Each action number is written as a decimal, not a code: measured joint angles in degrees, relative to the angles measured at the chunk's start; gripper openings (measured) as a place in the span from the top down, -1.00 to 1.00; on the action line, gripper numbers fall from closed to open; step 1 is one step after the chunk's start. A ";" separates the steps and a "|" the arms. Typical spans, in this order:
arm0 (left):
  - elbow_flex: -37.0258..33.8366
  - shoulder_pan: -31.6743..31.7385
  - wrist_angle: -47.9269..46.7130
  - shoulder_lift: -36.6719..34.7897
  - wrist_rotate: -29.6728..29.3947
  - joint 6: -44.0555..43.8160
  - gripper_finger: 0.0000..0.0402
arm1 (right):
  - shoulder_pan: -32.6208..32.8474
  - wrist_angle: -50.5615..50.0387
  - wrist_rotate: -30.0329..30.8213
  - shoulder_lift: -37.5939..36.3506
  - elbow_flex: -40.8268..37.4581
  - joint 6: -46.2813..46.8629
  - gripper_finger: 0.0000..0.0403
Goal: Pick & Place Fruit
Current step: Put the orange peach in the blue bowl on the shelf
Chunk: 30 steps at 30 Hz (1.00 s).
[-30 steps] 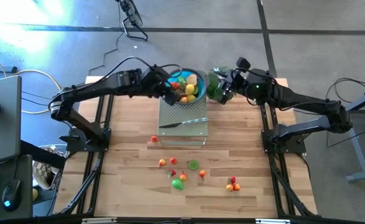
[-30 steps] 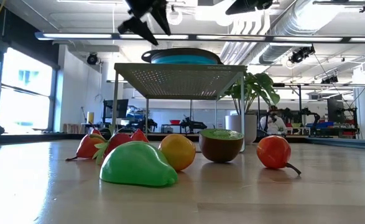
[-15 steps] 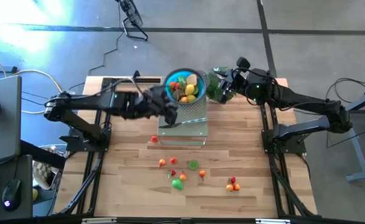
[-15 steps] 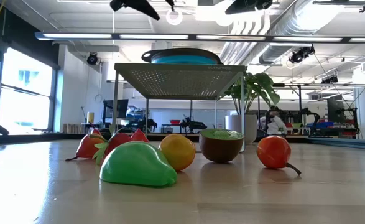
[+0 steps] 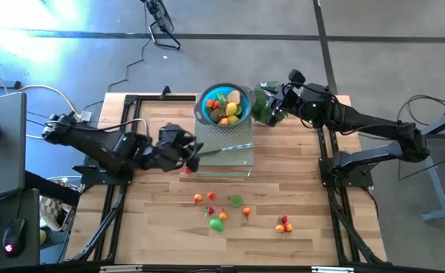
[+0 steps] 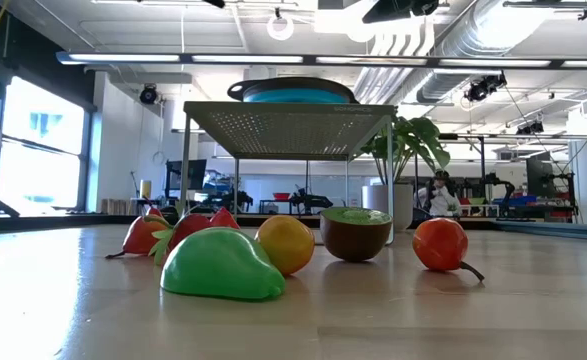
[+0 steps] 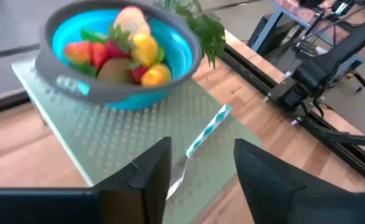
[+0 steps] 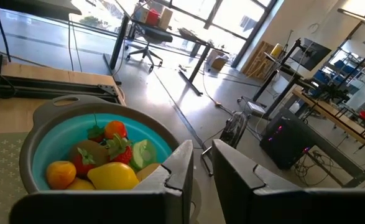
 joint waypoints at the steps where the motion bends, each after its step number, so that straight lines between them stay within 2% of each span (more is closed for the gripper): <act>1: -1.26 -0.64 -0.02 -1.01 -0.41 -0.74 0.21 | 0.00 0.00 0.00 0.00 0.00 0.00 0.74; 8: -7.46 -5.17 1.86 -8.19 -4.59 -0.06 0.43 | 0.00 -0.10 0.00 0.00 0.00 6.54 0.74; 14: -11.20 -5.82 6.00 -12.41 -6.25 8.27 0.56 | 0.04 -1.05 -0.06 0.00 0.00 14.34 0.74; 17: -11.95 -5.82 8.92 -12.40 -5.37 9.92 0.60 | 0.04 -3.66 -0.48 0.00 0.00 17.45 0.74; 22: -11.95 -5.83 8.53 -12.76 -3.45 12.08 0.66 | 0.04 -7.13 -0.48 0.00 0.00 20.23 0.74; 30: -11.89 -5.85 7.91 -13.05 1.06 19.35 0.68 | 0.04 -9.96 -0.50 0.00 0.00 20.61 0.74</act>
